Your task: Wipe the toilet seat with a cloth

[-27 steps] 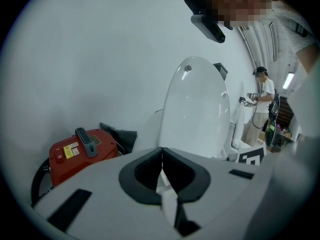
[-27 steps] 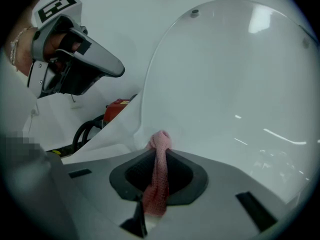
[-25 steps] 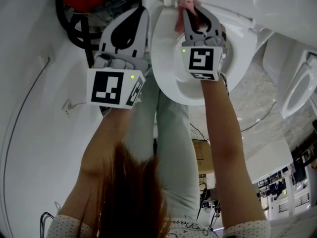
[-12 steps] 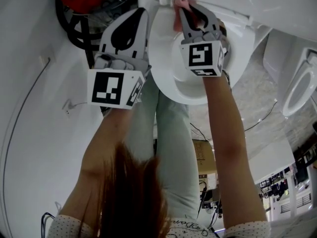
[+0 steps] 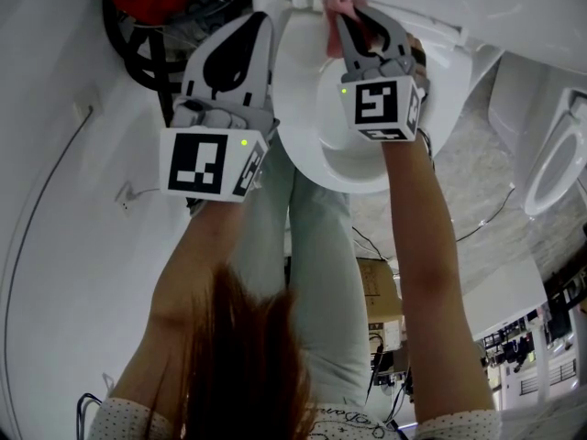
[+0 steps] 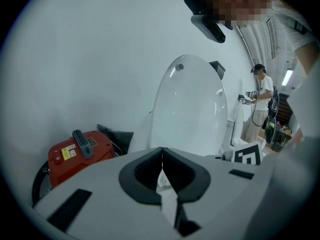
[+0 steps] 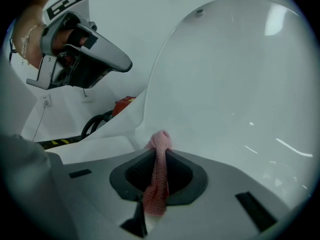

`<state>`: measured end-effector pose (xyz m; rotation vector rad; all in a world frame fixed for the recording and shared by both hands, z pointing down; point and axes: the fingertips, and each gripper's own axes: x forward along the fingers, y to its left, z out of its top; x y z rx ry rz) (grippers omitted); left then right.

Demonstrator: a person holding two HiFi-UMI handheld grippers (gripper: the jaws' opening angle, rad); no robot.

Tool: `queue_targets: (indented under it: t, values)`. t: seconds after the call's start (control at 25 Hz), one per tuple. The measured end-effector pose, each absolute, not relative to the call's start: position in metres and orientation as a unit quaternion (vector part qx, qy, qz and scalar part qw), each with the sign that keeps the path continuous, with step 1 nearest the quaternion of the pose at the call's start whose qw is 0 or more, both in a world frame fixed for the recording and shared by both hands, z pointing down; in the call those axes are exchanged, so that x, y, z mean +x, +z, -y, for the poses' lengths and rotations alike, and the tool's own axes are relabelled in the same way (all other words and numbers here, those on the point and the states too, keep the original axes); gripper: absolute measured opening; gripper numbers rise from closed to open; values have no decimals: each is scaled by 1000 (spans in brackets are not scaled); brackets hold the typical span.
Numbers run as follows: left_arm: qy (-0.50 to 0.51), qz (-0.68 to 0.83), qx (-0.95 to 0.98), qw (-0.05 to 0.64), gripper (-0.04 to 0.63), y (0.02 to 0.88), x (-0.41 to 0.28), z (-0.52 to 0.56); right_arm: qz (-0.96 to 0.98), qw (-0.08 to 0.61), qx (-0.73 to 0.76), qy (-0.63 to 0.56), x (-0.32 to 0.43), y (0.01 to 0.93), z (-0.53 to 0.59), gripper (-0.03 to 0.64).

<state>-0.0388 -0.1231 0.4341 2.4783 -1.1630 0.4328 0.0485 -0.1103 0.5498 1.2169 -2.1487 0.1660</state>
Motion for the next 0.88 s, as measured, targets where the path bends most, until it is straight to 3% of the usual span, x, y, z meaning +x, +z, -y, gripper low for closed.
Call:
queue_targets:
  t: [0.88]
  values:
    - [157, 404, 883, 180, 5, 434, -18, 116, 811, 329, 480, 65, 90, 550, 100, 58]
